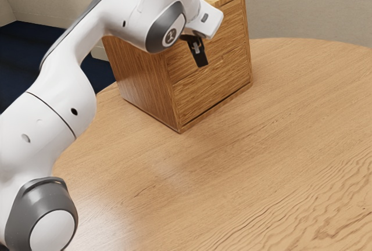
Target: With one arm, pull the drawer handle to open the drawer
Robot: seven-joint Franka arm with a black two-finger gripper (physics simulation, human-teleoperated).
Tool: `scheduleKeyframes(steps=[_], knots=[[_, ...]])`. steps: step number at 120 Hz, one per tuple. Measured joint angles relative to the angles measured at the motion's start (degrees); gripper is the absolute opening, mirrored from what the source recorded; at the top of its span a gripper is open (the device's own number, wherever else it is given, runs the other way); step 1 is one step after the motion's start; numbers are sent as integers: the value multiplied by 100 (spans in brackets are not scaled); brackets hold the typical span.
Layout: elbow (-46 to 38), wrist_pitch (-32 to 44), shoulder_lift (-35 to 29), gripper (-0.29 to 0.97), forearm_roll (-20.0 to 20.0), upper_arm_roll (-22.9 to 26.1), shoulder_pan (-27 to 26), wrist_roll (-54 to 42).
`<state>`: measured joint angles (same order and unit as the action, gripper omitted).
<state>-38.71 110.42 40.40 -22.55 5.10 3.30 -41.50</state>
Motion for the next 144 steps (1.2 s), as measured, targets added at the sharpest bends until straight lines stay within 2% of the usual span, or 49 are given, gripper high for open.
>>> scheduleKeyframes(steps=[74, 144], knots=[[99, 1091, 107, 68, 138, 24, 5, -1], [20, 1301, 237, 68, 328, 0, 83, -60]])
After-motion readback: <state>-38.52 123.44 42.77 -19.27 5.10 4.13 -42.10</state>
